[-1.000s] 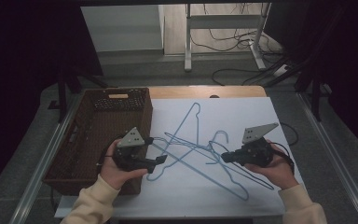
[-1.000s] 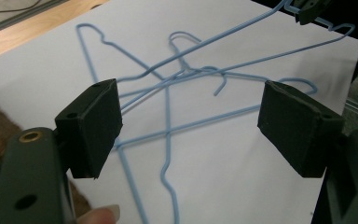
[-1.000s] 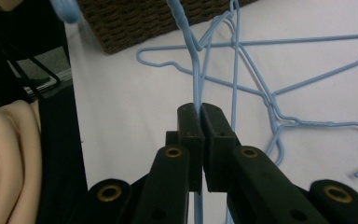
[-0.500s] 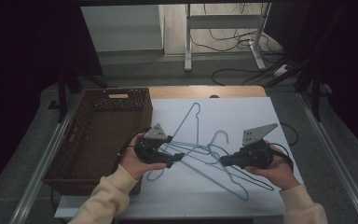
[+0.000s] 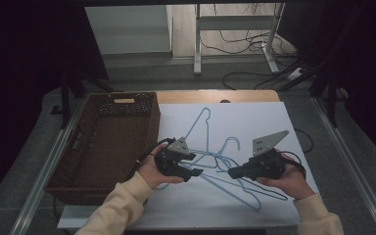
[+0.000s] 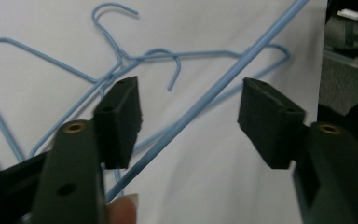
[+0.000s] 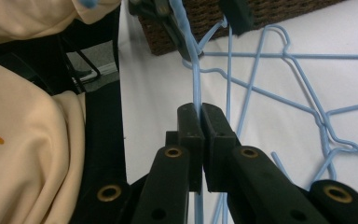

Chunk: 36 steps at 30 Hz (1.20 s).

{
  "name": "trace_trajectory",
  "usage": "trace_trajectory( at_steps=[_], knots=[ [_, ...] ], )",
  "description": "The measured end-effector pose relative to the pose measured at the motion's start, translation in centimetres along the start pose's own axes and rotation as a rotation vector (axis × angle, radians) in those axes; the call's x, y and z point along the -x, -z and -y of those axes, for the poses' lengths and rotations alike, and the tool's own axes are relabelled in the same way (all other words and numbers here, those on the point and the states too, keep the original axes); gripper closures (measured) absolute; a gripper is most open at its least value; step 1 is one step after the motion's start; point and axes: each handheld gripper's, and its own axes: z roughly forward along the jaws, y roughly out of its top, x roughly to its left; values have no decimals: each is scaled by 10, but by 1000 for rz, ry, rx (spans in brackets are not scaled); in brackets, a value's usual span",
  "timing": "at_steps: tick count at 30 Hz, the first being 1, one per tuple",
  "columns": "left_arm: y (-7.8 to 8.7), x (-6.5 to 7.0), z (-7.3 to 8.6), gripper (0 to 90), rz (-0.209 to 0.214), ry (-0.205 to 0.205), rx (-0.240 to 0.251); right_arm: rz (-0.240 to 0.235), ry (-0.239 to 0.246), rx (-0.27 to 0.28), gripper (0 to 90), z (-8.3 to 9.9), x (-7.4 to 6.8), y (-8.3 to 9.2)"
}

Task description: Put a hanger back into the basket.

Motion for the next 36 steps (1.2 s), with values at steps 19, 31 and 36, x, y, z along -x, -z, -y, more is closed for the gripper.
trace_trajectory(
  at_steps=[19, 31, 36],
  knots=[
    [8, 15, 3, 860, 99, -11, -61, 107, -16, 14, 844, 7, 8, -4],
    [34, 6, 14, 862, 69, 119, 22, 241, -135, 229, 399, 16, 18, 14],
    [49, 4, 18, 862, 64, 144, 75, 268, -173, 258, 361, 23, 23, 19]
  ],
)
